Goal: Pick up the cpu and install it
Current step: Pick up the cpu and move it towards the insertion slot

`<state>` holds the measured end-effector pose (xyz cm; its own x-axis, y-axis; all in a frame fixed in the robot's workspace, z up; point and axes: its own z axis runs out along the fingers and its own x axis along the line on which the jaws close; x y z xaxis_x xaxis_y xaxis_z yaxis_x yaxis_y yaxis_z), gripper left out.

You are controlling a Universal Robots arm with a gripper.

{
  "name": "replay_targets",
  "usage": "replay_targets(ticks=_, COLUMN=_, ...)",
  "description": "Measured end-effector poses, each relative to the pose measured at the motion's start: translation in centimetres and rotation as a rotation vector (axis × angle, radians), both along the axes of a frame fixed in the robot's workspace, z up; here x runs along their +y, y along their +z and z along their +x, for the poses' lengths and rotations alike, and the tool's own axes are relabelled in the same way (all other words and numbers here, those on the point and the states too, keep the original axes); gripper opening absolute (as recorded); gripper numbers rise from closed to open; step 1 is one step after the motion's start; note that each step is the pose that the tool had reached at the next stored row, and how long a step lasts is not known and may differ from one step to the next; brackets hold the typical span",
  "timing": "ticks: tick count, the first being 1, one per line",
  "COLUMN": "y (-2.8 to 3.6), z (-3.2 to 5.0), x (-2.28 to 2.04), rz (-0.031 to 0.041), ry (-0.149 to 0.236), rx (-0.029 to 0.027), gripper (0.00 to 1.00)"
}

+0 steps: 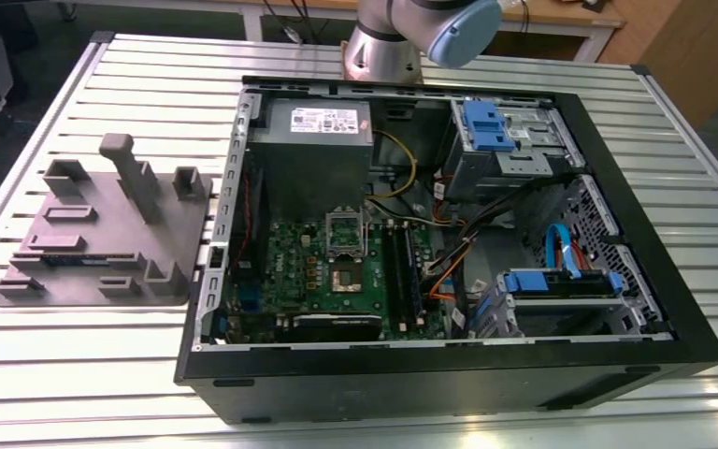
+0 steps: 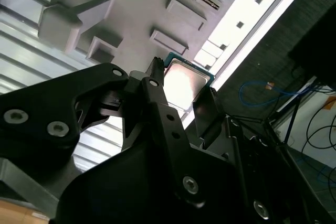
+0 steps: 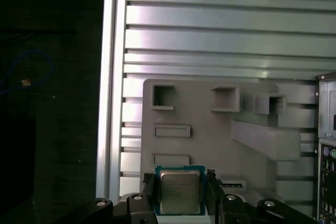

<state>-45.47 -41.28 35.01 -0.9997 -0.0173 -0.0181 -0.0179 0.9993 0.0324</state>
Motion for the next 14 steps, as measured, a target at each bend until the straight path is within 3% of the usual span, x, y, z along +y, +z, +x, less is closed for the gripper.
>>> replay_targets(ticks=14, y=4.13, z=0.00, x=0.11, rz=-0.0085, ry=0.000, rx=0.0001, gripper=0.47)
